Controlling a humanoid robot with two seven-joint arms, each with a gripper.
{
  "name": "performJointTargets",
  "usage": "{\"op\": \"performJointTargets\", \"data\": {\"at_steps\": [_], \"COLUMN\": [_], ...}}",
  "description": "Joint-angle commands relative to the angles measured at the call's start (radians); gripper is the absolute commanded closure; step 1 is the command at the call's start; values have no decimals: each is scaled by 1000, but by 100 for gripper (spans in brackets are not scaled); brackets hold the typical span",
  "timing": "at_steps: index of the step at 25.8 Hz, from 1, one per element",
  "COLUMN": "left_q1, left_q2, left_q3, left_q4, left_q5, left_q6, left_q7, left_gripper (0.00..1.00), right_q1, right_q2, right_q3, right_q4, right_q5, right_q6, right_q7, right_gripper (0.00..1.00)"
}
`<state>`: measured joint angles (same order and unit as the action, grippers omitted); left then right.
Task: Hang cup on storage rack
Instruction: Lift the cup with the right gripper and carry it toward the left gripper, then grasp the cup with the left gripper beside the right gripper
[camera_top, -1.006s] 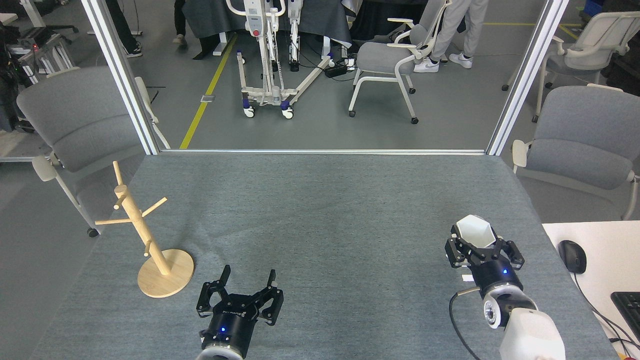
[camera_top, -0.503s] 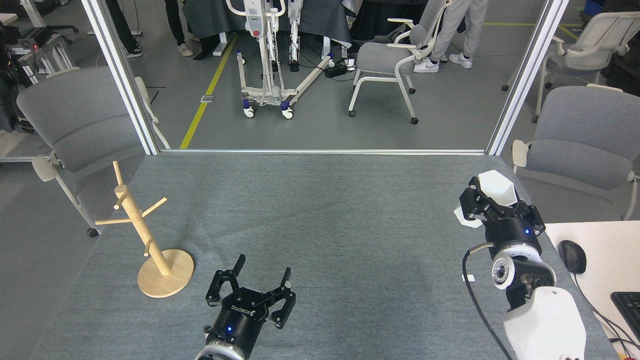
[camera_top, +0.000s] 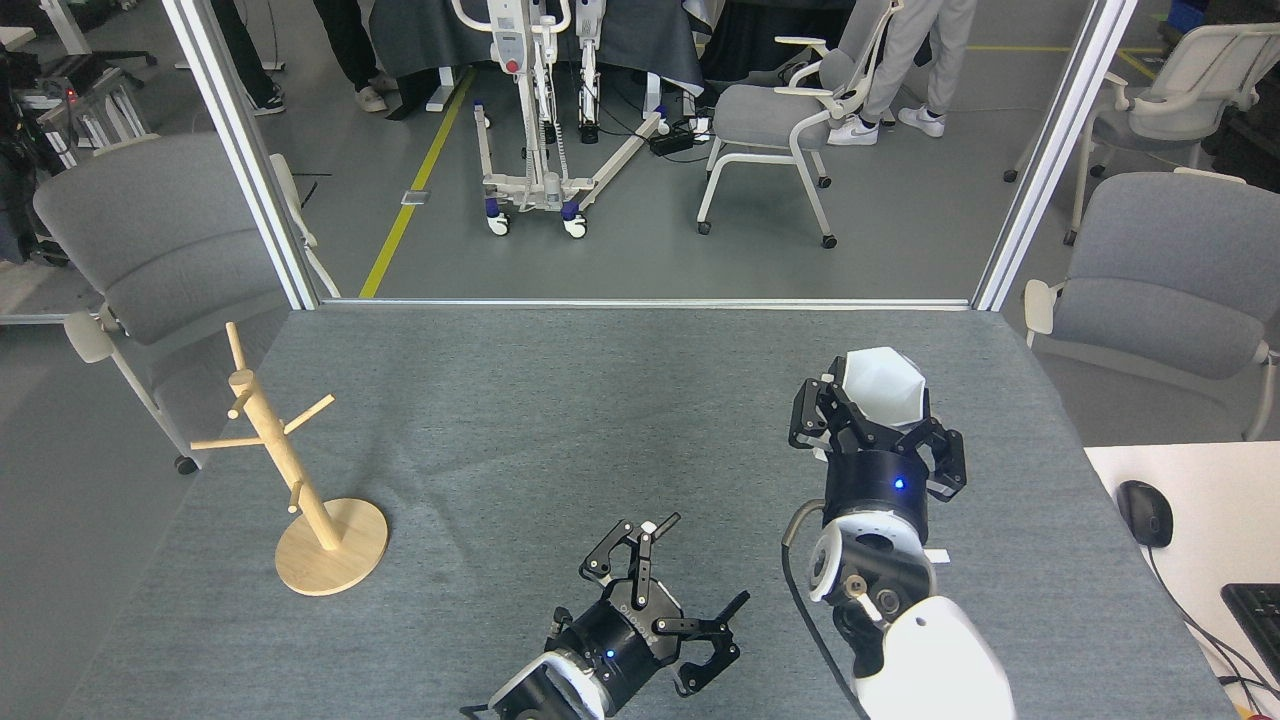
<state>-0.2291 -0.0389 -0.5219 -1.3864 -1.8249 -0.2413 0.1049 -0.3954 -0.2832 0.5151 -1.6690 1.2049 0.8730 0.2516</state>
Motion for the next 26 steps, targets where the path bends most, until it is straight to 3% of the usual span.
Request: {"op": "performJointTargets", "data": {"at_steps": [1,3,11,20,26], "left_q1": [-87,-124,-176,-266,-305], "left_q2": [-32,-36,-52,-64,-65], "left_q3": [-21,-15,94,97,97], "left_q4": [86,119,139,227,256], "left_q5": [1,10,142,303,348], "left_q6": [-7,-29,-217,-248,-273], "left_q7": [-4,-7,-102,-238,-249], "left_gripper": [1,1,1,1,1], "right_q1": [-7,-7,-16,-16,-13], "right_q2": [32,41,55,84,114], "right_q3": [69,85,123,187,214], "right_q4": [-15,-15,-15,-12,-6], "right_q5": [91,128,139,139,139], "right_q6": [66,66,55,52,52], "right_q7": [78,124,212,262,262], "right_gripper": [75,75,81,84,87]}}
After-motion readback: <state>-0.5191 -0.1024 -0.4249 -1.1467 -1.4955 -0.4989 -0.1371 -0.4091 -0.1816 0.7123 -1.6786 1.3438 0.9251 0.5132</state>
